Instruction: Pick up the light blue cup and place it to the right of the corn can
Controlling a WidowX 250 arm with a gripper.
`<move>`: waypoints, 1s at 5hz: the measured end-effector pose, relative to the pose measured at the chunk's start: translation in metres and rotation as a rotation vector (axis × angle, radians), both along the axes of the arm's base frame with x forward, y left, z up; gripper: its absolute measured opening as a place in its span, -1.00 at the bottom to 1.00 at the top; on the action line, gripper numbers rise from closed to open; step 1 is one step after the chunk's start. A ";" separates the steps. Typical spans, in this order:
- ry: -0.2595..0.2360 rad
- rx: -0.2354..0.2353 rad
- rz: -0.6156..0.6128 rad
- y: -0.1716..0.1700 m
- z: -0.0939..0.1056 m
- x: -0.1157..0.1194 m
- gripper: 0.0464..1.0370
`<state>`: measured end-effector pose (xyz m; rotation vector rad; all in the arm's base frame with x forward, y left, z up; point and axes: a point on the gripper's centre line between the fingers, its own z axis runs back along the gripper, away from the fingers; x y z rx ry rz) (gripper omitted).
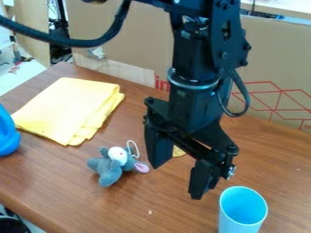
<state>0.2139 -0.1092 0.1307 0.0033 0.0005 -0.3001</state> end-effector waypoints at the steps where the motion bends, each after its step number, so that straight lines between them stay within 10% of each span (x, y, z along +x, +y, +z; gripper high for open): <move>1: 0.018 0.008 -0.001 0.000 -0.005 -0.001 0.93; 5: -0.044 -0.001 -0.019 -0.022 -0.024 0.022 0.93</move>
